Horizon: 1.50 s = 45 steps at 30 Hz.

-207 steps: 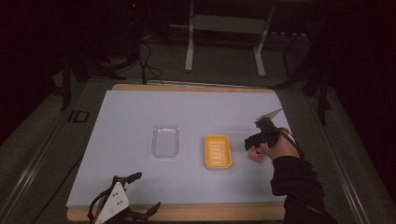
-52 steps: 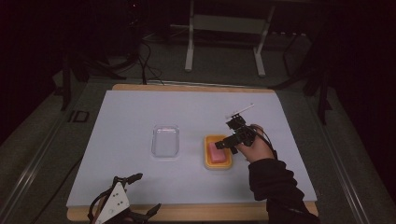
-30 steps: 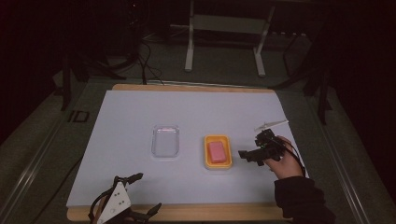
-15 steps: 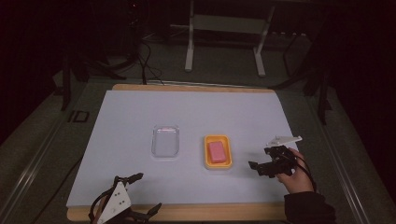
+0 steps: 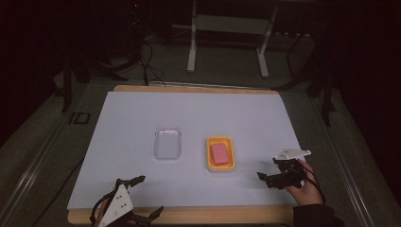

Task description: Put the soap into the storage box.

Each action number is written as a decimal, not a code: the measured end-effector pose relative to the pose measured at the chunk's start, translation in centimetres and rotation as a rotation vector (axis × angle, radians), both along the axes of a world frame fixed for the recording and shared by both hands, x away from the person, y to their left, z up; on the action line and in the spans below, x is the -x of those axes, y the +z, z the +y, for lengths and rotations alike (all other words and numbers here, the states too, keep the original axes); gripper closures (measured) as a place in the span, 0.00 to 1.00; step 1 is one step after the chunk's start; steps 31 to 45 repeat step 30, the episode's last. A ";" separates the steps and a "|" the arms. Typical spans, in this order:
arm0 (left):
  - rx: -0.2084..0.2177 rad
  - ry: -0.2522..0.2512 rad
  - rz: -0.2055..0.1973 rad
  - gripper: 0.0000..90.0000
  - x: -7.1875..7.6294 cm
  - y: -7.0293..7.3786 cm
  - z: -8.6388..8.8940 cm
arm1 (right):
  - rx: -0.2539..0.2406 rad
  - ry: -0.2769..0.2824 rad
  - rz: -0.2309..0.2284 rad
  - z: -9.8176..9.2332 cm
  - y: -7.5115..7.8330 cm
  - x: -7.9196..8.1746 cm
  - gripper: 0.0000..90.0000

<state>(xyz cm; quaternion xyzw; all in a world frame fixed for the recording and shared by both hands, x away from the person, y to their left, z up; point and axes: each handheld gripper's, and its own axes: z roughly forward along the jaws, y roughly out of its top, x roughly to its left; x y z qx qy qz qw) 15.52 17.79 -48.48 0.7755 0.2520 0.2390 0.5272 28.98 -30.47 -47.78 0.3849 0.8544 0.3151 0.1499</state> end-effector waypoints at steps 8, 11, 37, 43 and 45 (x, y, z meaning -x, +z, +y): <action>-0.011 0.003 0.000 0.00 0.0 0.0 0.0 | -0.005 0.001 -0.004 -1.0 -0.9 0.5 0.15; -0.012 0.002 -0.001 0.00 0.0 0.0 0.0 | -0.010 0.001 -0.010 -1.2 -1.0 0.8 0.15; -0.002 0.002 -0.003 0.00 0.0 0.1 0.2 | -0.007 -0.015 0.006 -1.2 -2.2 0.6 0.15; -0.002 0.002 -0.003 0.00 0.0 0.1 0.2 | -0.007 -0.015 0.006 -1.2 -2.2 0.6 0.15; -0.002 0.002 -0.003 0.00 0.0 0.1 0.2 | -0.007 -0.015 0.006 -1.2 -2.2 0.6 0.15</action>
